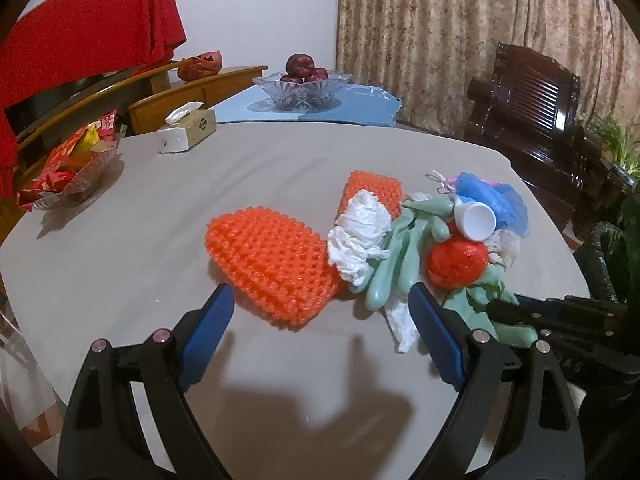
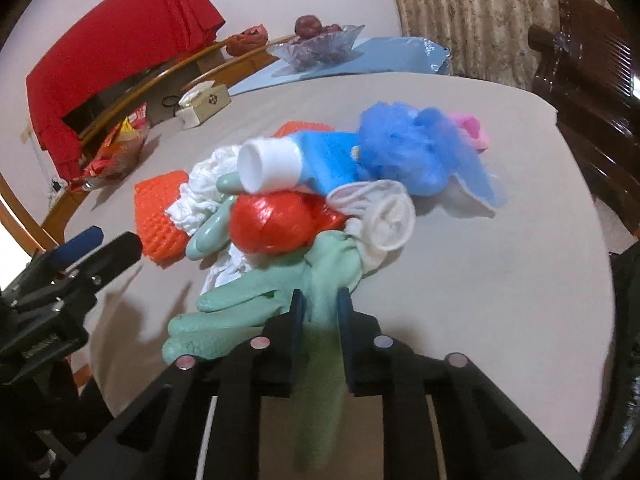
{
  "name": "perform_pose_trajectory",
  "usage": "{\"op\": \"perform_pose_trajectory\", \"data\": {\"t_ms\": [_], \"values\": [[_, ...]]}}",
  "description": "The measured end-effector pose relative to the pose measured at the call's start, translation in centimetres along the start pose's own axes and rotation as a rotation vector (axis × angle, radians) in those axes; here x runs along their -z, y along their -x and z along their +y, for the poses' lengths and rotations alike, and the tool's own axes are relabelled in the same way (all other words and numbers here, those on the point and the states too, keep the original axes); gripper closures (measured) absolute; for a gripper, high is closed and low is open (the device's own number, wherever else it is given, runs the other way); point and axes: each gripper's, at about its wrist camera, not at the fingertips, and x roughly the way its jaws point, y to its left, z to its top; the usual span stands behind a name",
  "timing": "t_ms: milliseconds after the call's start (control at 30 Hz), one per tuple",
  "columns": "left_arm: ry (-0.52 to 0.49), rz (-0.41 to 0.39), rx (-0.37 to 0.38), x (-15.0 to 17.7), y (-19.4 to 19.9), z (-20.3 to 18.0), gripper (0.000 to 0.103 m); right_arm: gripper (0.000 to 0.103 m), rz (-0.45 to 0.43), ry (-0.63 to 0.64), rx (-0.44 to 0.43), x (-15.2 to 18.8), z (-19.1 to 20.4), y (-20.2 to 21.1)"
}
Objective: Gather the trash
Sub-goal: 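Grasp the green glove with the right tool while the left tool grasps the red bag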
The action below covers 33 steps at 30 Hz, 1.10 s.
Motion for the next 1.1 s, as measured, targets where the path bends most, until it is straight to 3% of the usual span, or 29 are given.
{"op": "perform_pose_trajectory", "data": {"t_ms": [433, 767, 867, 933, 1000, 1100], "values": [[-0.033, 0.000, 0.043, 0.0, 0.2, -2.5, 0.017, 0.087, 0.012, 0.006, 0.106, 0.9, -4.3, 3.9], [-0.034, 0.002, 0.040, 0.1, 0.2, -2.5, 0.017, 0.053, 0.029, -0.043, 0.069, 0.6, -4.3, 2.1], [-0.039, 0.002, 0.043, 0.1, 0.2, -2.5, 0.017, 0.051, 0.041, -0.066, 0.065, 0.6, -4.6, 1.1], [-0.046, 0.001, 0.048, 0.0, 0.3, -2.7, 0.017, 0.052, 0.034, -0.050, 0.067, 0.6, -4.4, 0.9], [-0.052, -0.001, 0.055, 0.1, 0.3, -3.0, 0.017, 0.074, 0.041, -0.023, 0.083, 0.6, -4.2, 0.8], [-0.057, -0.002, 0.069, 0.0, 0.3, -3.6, 0.018, 0.081, 0.037, -0.039, 0.080, 0.8, -4.7, 1.3]]}}
